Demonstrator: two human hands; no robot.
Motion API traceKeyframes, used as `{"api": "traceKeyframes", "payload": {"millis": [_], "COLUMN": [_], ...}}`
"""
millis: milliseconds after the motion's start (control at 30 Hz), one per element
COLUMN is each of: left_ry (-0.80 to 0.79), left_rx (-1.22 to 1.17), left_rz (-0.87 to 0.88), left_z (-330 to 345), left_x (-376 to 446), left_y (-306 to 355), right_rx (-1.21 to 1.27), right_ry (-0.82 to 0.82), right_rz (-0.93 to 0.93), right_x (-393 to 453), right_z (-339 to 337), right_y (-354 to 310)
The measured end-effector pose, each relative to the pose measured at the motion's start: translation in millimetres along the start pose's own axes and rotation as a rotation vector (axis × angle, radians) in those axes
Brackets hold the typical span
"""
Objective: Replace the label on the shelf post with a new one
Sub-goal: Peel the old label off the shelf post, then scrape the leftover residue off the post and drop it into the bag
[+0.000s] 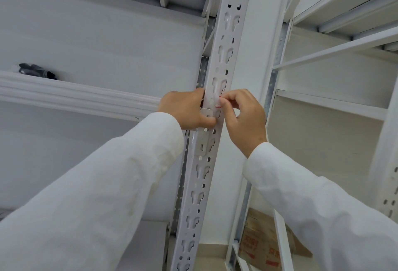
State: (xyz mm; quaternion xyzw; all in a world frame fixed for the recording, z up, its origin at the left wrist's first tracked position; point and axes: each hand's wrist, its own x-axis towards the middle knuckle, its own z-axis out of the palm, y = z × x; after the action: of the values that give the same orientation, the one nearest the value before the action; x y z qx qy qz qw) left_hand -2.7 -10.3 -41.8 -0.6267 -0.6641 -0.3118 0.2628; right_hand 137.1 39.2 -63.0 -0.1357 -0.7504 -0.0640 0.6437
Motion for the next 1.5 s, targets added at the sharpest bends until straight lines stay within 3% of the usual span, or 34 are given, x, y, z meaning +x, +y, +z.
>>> {"api": "traceKeyframes", "payload": {"millis": [267,567,833,1033,1133,1267,1333,1400,1500], "left_ry": [0.000,-0.002,-0.005,-0.019,0.014,0.325,0.376,0.322,0.167], "left_rx": [0.009,0.016,0.035,0.065,0.115,0.075,0.080,0.082,0.055], "left_rz": [0.006,-0.001,0.016,0.001,-0.003,0.192,0.264,0.208,-0.084], "left_z": [-1.6,-0.6,-0.3,1.2,-1.6,14.6,35.3,63.3,95.7], "left_x": [0.0,-1.5,0.3,0.1,1.0,-19.9,-63.3,-119.1,-184.6], "left_y": [-1.2,0.8,-2.3,-4.6,0.6,-4.0,-31.4,-70.1,-124.7], "right_rx": [0.146,0.103,0.171,0.220,0.185,0.156,0.194,0.213,0.229], "right_ry": [0.019,-0.013,0.168,0.182,0.088,-0.094,-0.196,-0.309,-0.455], "right_rz": [0.110,-0.001,0.184,0.251,0.173,0.055,0.067,0.081,0.080], "right_x": [1.0,-7.1,-2.8,1.4,-3.2,-3.5,-13.4,-35.0,-71.9], "right_z": [0.0,-4.0,-13.4,-19.6,-16.9,-13.8,-3.1,14.4,53.2], "right_y": [-1.0,-0.2,1.8,2.6,-1.1,-15.5,-27.9,-39.9,-56.4]}}
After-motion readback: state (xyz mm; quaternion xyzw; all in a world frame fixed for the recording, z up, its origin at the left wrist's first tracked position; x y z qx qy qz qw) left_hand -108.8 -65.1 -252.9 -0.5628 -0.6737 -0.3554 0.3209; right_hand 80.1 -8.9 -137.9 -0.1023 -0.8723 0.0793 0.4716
